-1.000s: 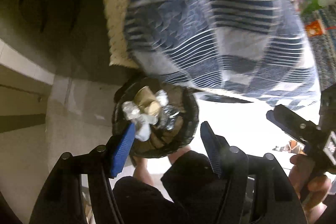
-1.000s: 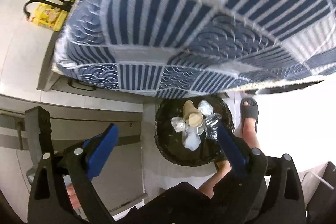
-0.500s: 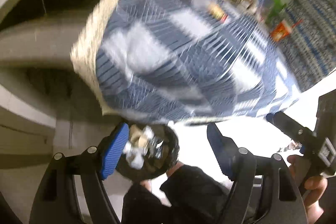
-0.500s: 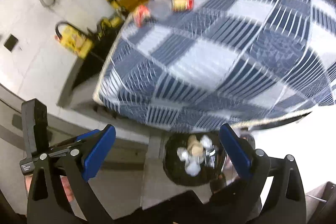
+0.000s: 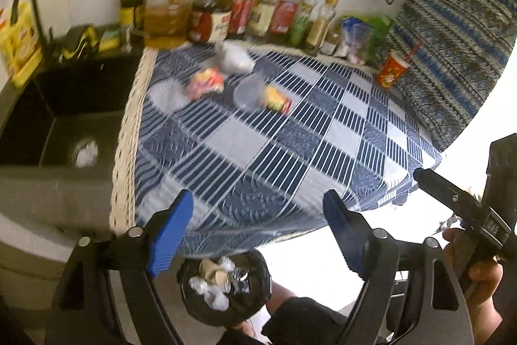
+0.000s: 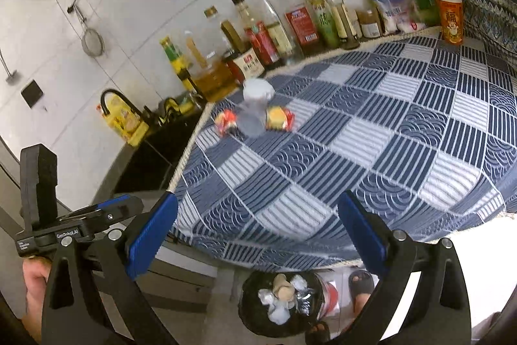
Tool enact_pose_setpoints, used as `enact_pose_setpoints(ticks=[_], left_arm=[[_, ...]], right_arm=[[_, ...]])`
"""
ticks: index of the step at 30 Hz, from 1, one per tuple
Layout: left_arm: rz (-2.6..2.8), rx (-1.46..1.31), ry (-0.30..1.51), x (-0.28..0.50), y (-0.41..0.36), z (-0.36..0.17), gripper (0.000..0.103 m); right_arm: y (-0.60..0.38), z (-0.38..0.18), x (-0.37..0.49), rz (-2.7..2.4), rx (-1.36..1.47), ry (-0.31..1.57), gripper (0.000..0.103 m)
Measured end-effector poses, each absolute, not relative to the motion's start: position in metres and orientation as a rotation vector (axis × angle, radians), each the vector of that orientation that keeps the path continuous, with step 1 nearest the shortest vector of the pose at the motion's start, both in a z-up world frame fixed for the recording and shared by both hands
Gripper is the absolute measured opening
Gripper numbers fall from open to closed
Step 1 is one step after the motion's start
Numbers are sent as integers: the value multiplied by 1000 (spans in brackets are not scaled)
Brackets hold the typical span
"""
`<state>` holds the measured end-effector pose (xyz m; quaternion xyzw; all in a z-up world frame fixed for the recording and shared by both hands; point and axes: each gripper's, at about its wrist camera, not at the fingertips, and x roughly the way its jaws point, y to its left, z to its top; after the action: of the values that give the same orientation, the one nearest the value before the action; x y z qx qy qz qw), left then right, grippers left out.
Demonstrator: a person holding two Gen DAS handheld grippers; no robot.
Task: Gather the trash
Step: 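Raise both tools back over the table toward the plastic cup and wrapper, then grasp the clear plastic cup with the left tool while the right tool grasps the yellow-red snack wrapper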
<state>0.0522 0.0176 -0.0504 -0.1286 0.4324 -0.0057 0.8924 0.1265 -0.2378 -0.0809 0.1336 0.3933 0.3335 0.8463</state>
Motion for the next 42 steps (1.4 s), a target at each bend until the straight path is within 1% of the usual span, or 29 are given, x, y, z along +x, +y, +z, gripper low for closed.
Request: enact_pose_setpoints(ticks=[10, 16, 22, 31, 34, 37, 39, 40, 42], left_arm=[[-25, -226, 859, 105, 17, -25, 83], [-26, -237, 875, 146, 15, -30, 83], [-9, -236, 937, 194, 15, -55, 83], [44, -239, 1059, 259, 17, -110, 83], [65, -225, 1070, 274, 19, -121, 83], [97, -220, 1099, 289, 23, -135, 81], [90, -219, 1122, 296, 22, -144, 67], [87, -213, 1128, 297, 21, -146, 65], [81, -212, 1133, 299, 21, -149, 57]], right_arm=[[-234, -66, 166, 730, 241, 784, 98], [-229, -73, 206, 740, 235, 809, 98], [-226, -92, 244, 769, 241, 849, 98], [-219, -136, 289, 805, 273, 957, 98], [-220, -141, 298, 812, 268, 949, 98], [-224, -143, 308, 819, 279, 941, 98], [-226, -145, 313, 808, 286, 935, 98], [-227, -148, 317, 805, 291, 937, 98], [-229, -152, 321, 808, 298, 949, 98]])
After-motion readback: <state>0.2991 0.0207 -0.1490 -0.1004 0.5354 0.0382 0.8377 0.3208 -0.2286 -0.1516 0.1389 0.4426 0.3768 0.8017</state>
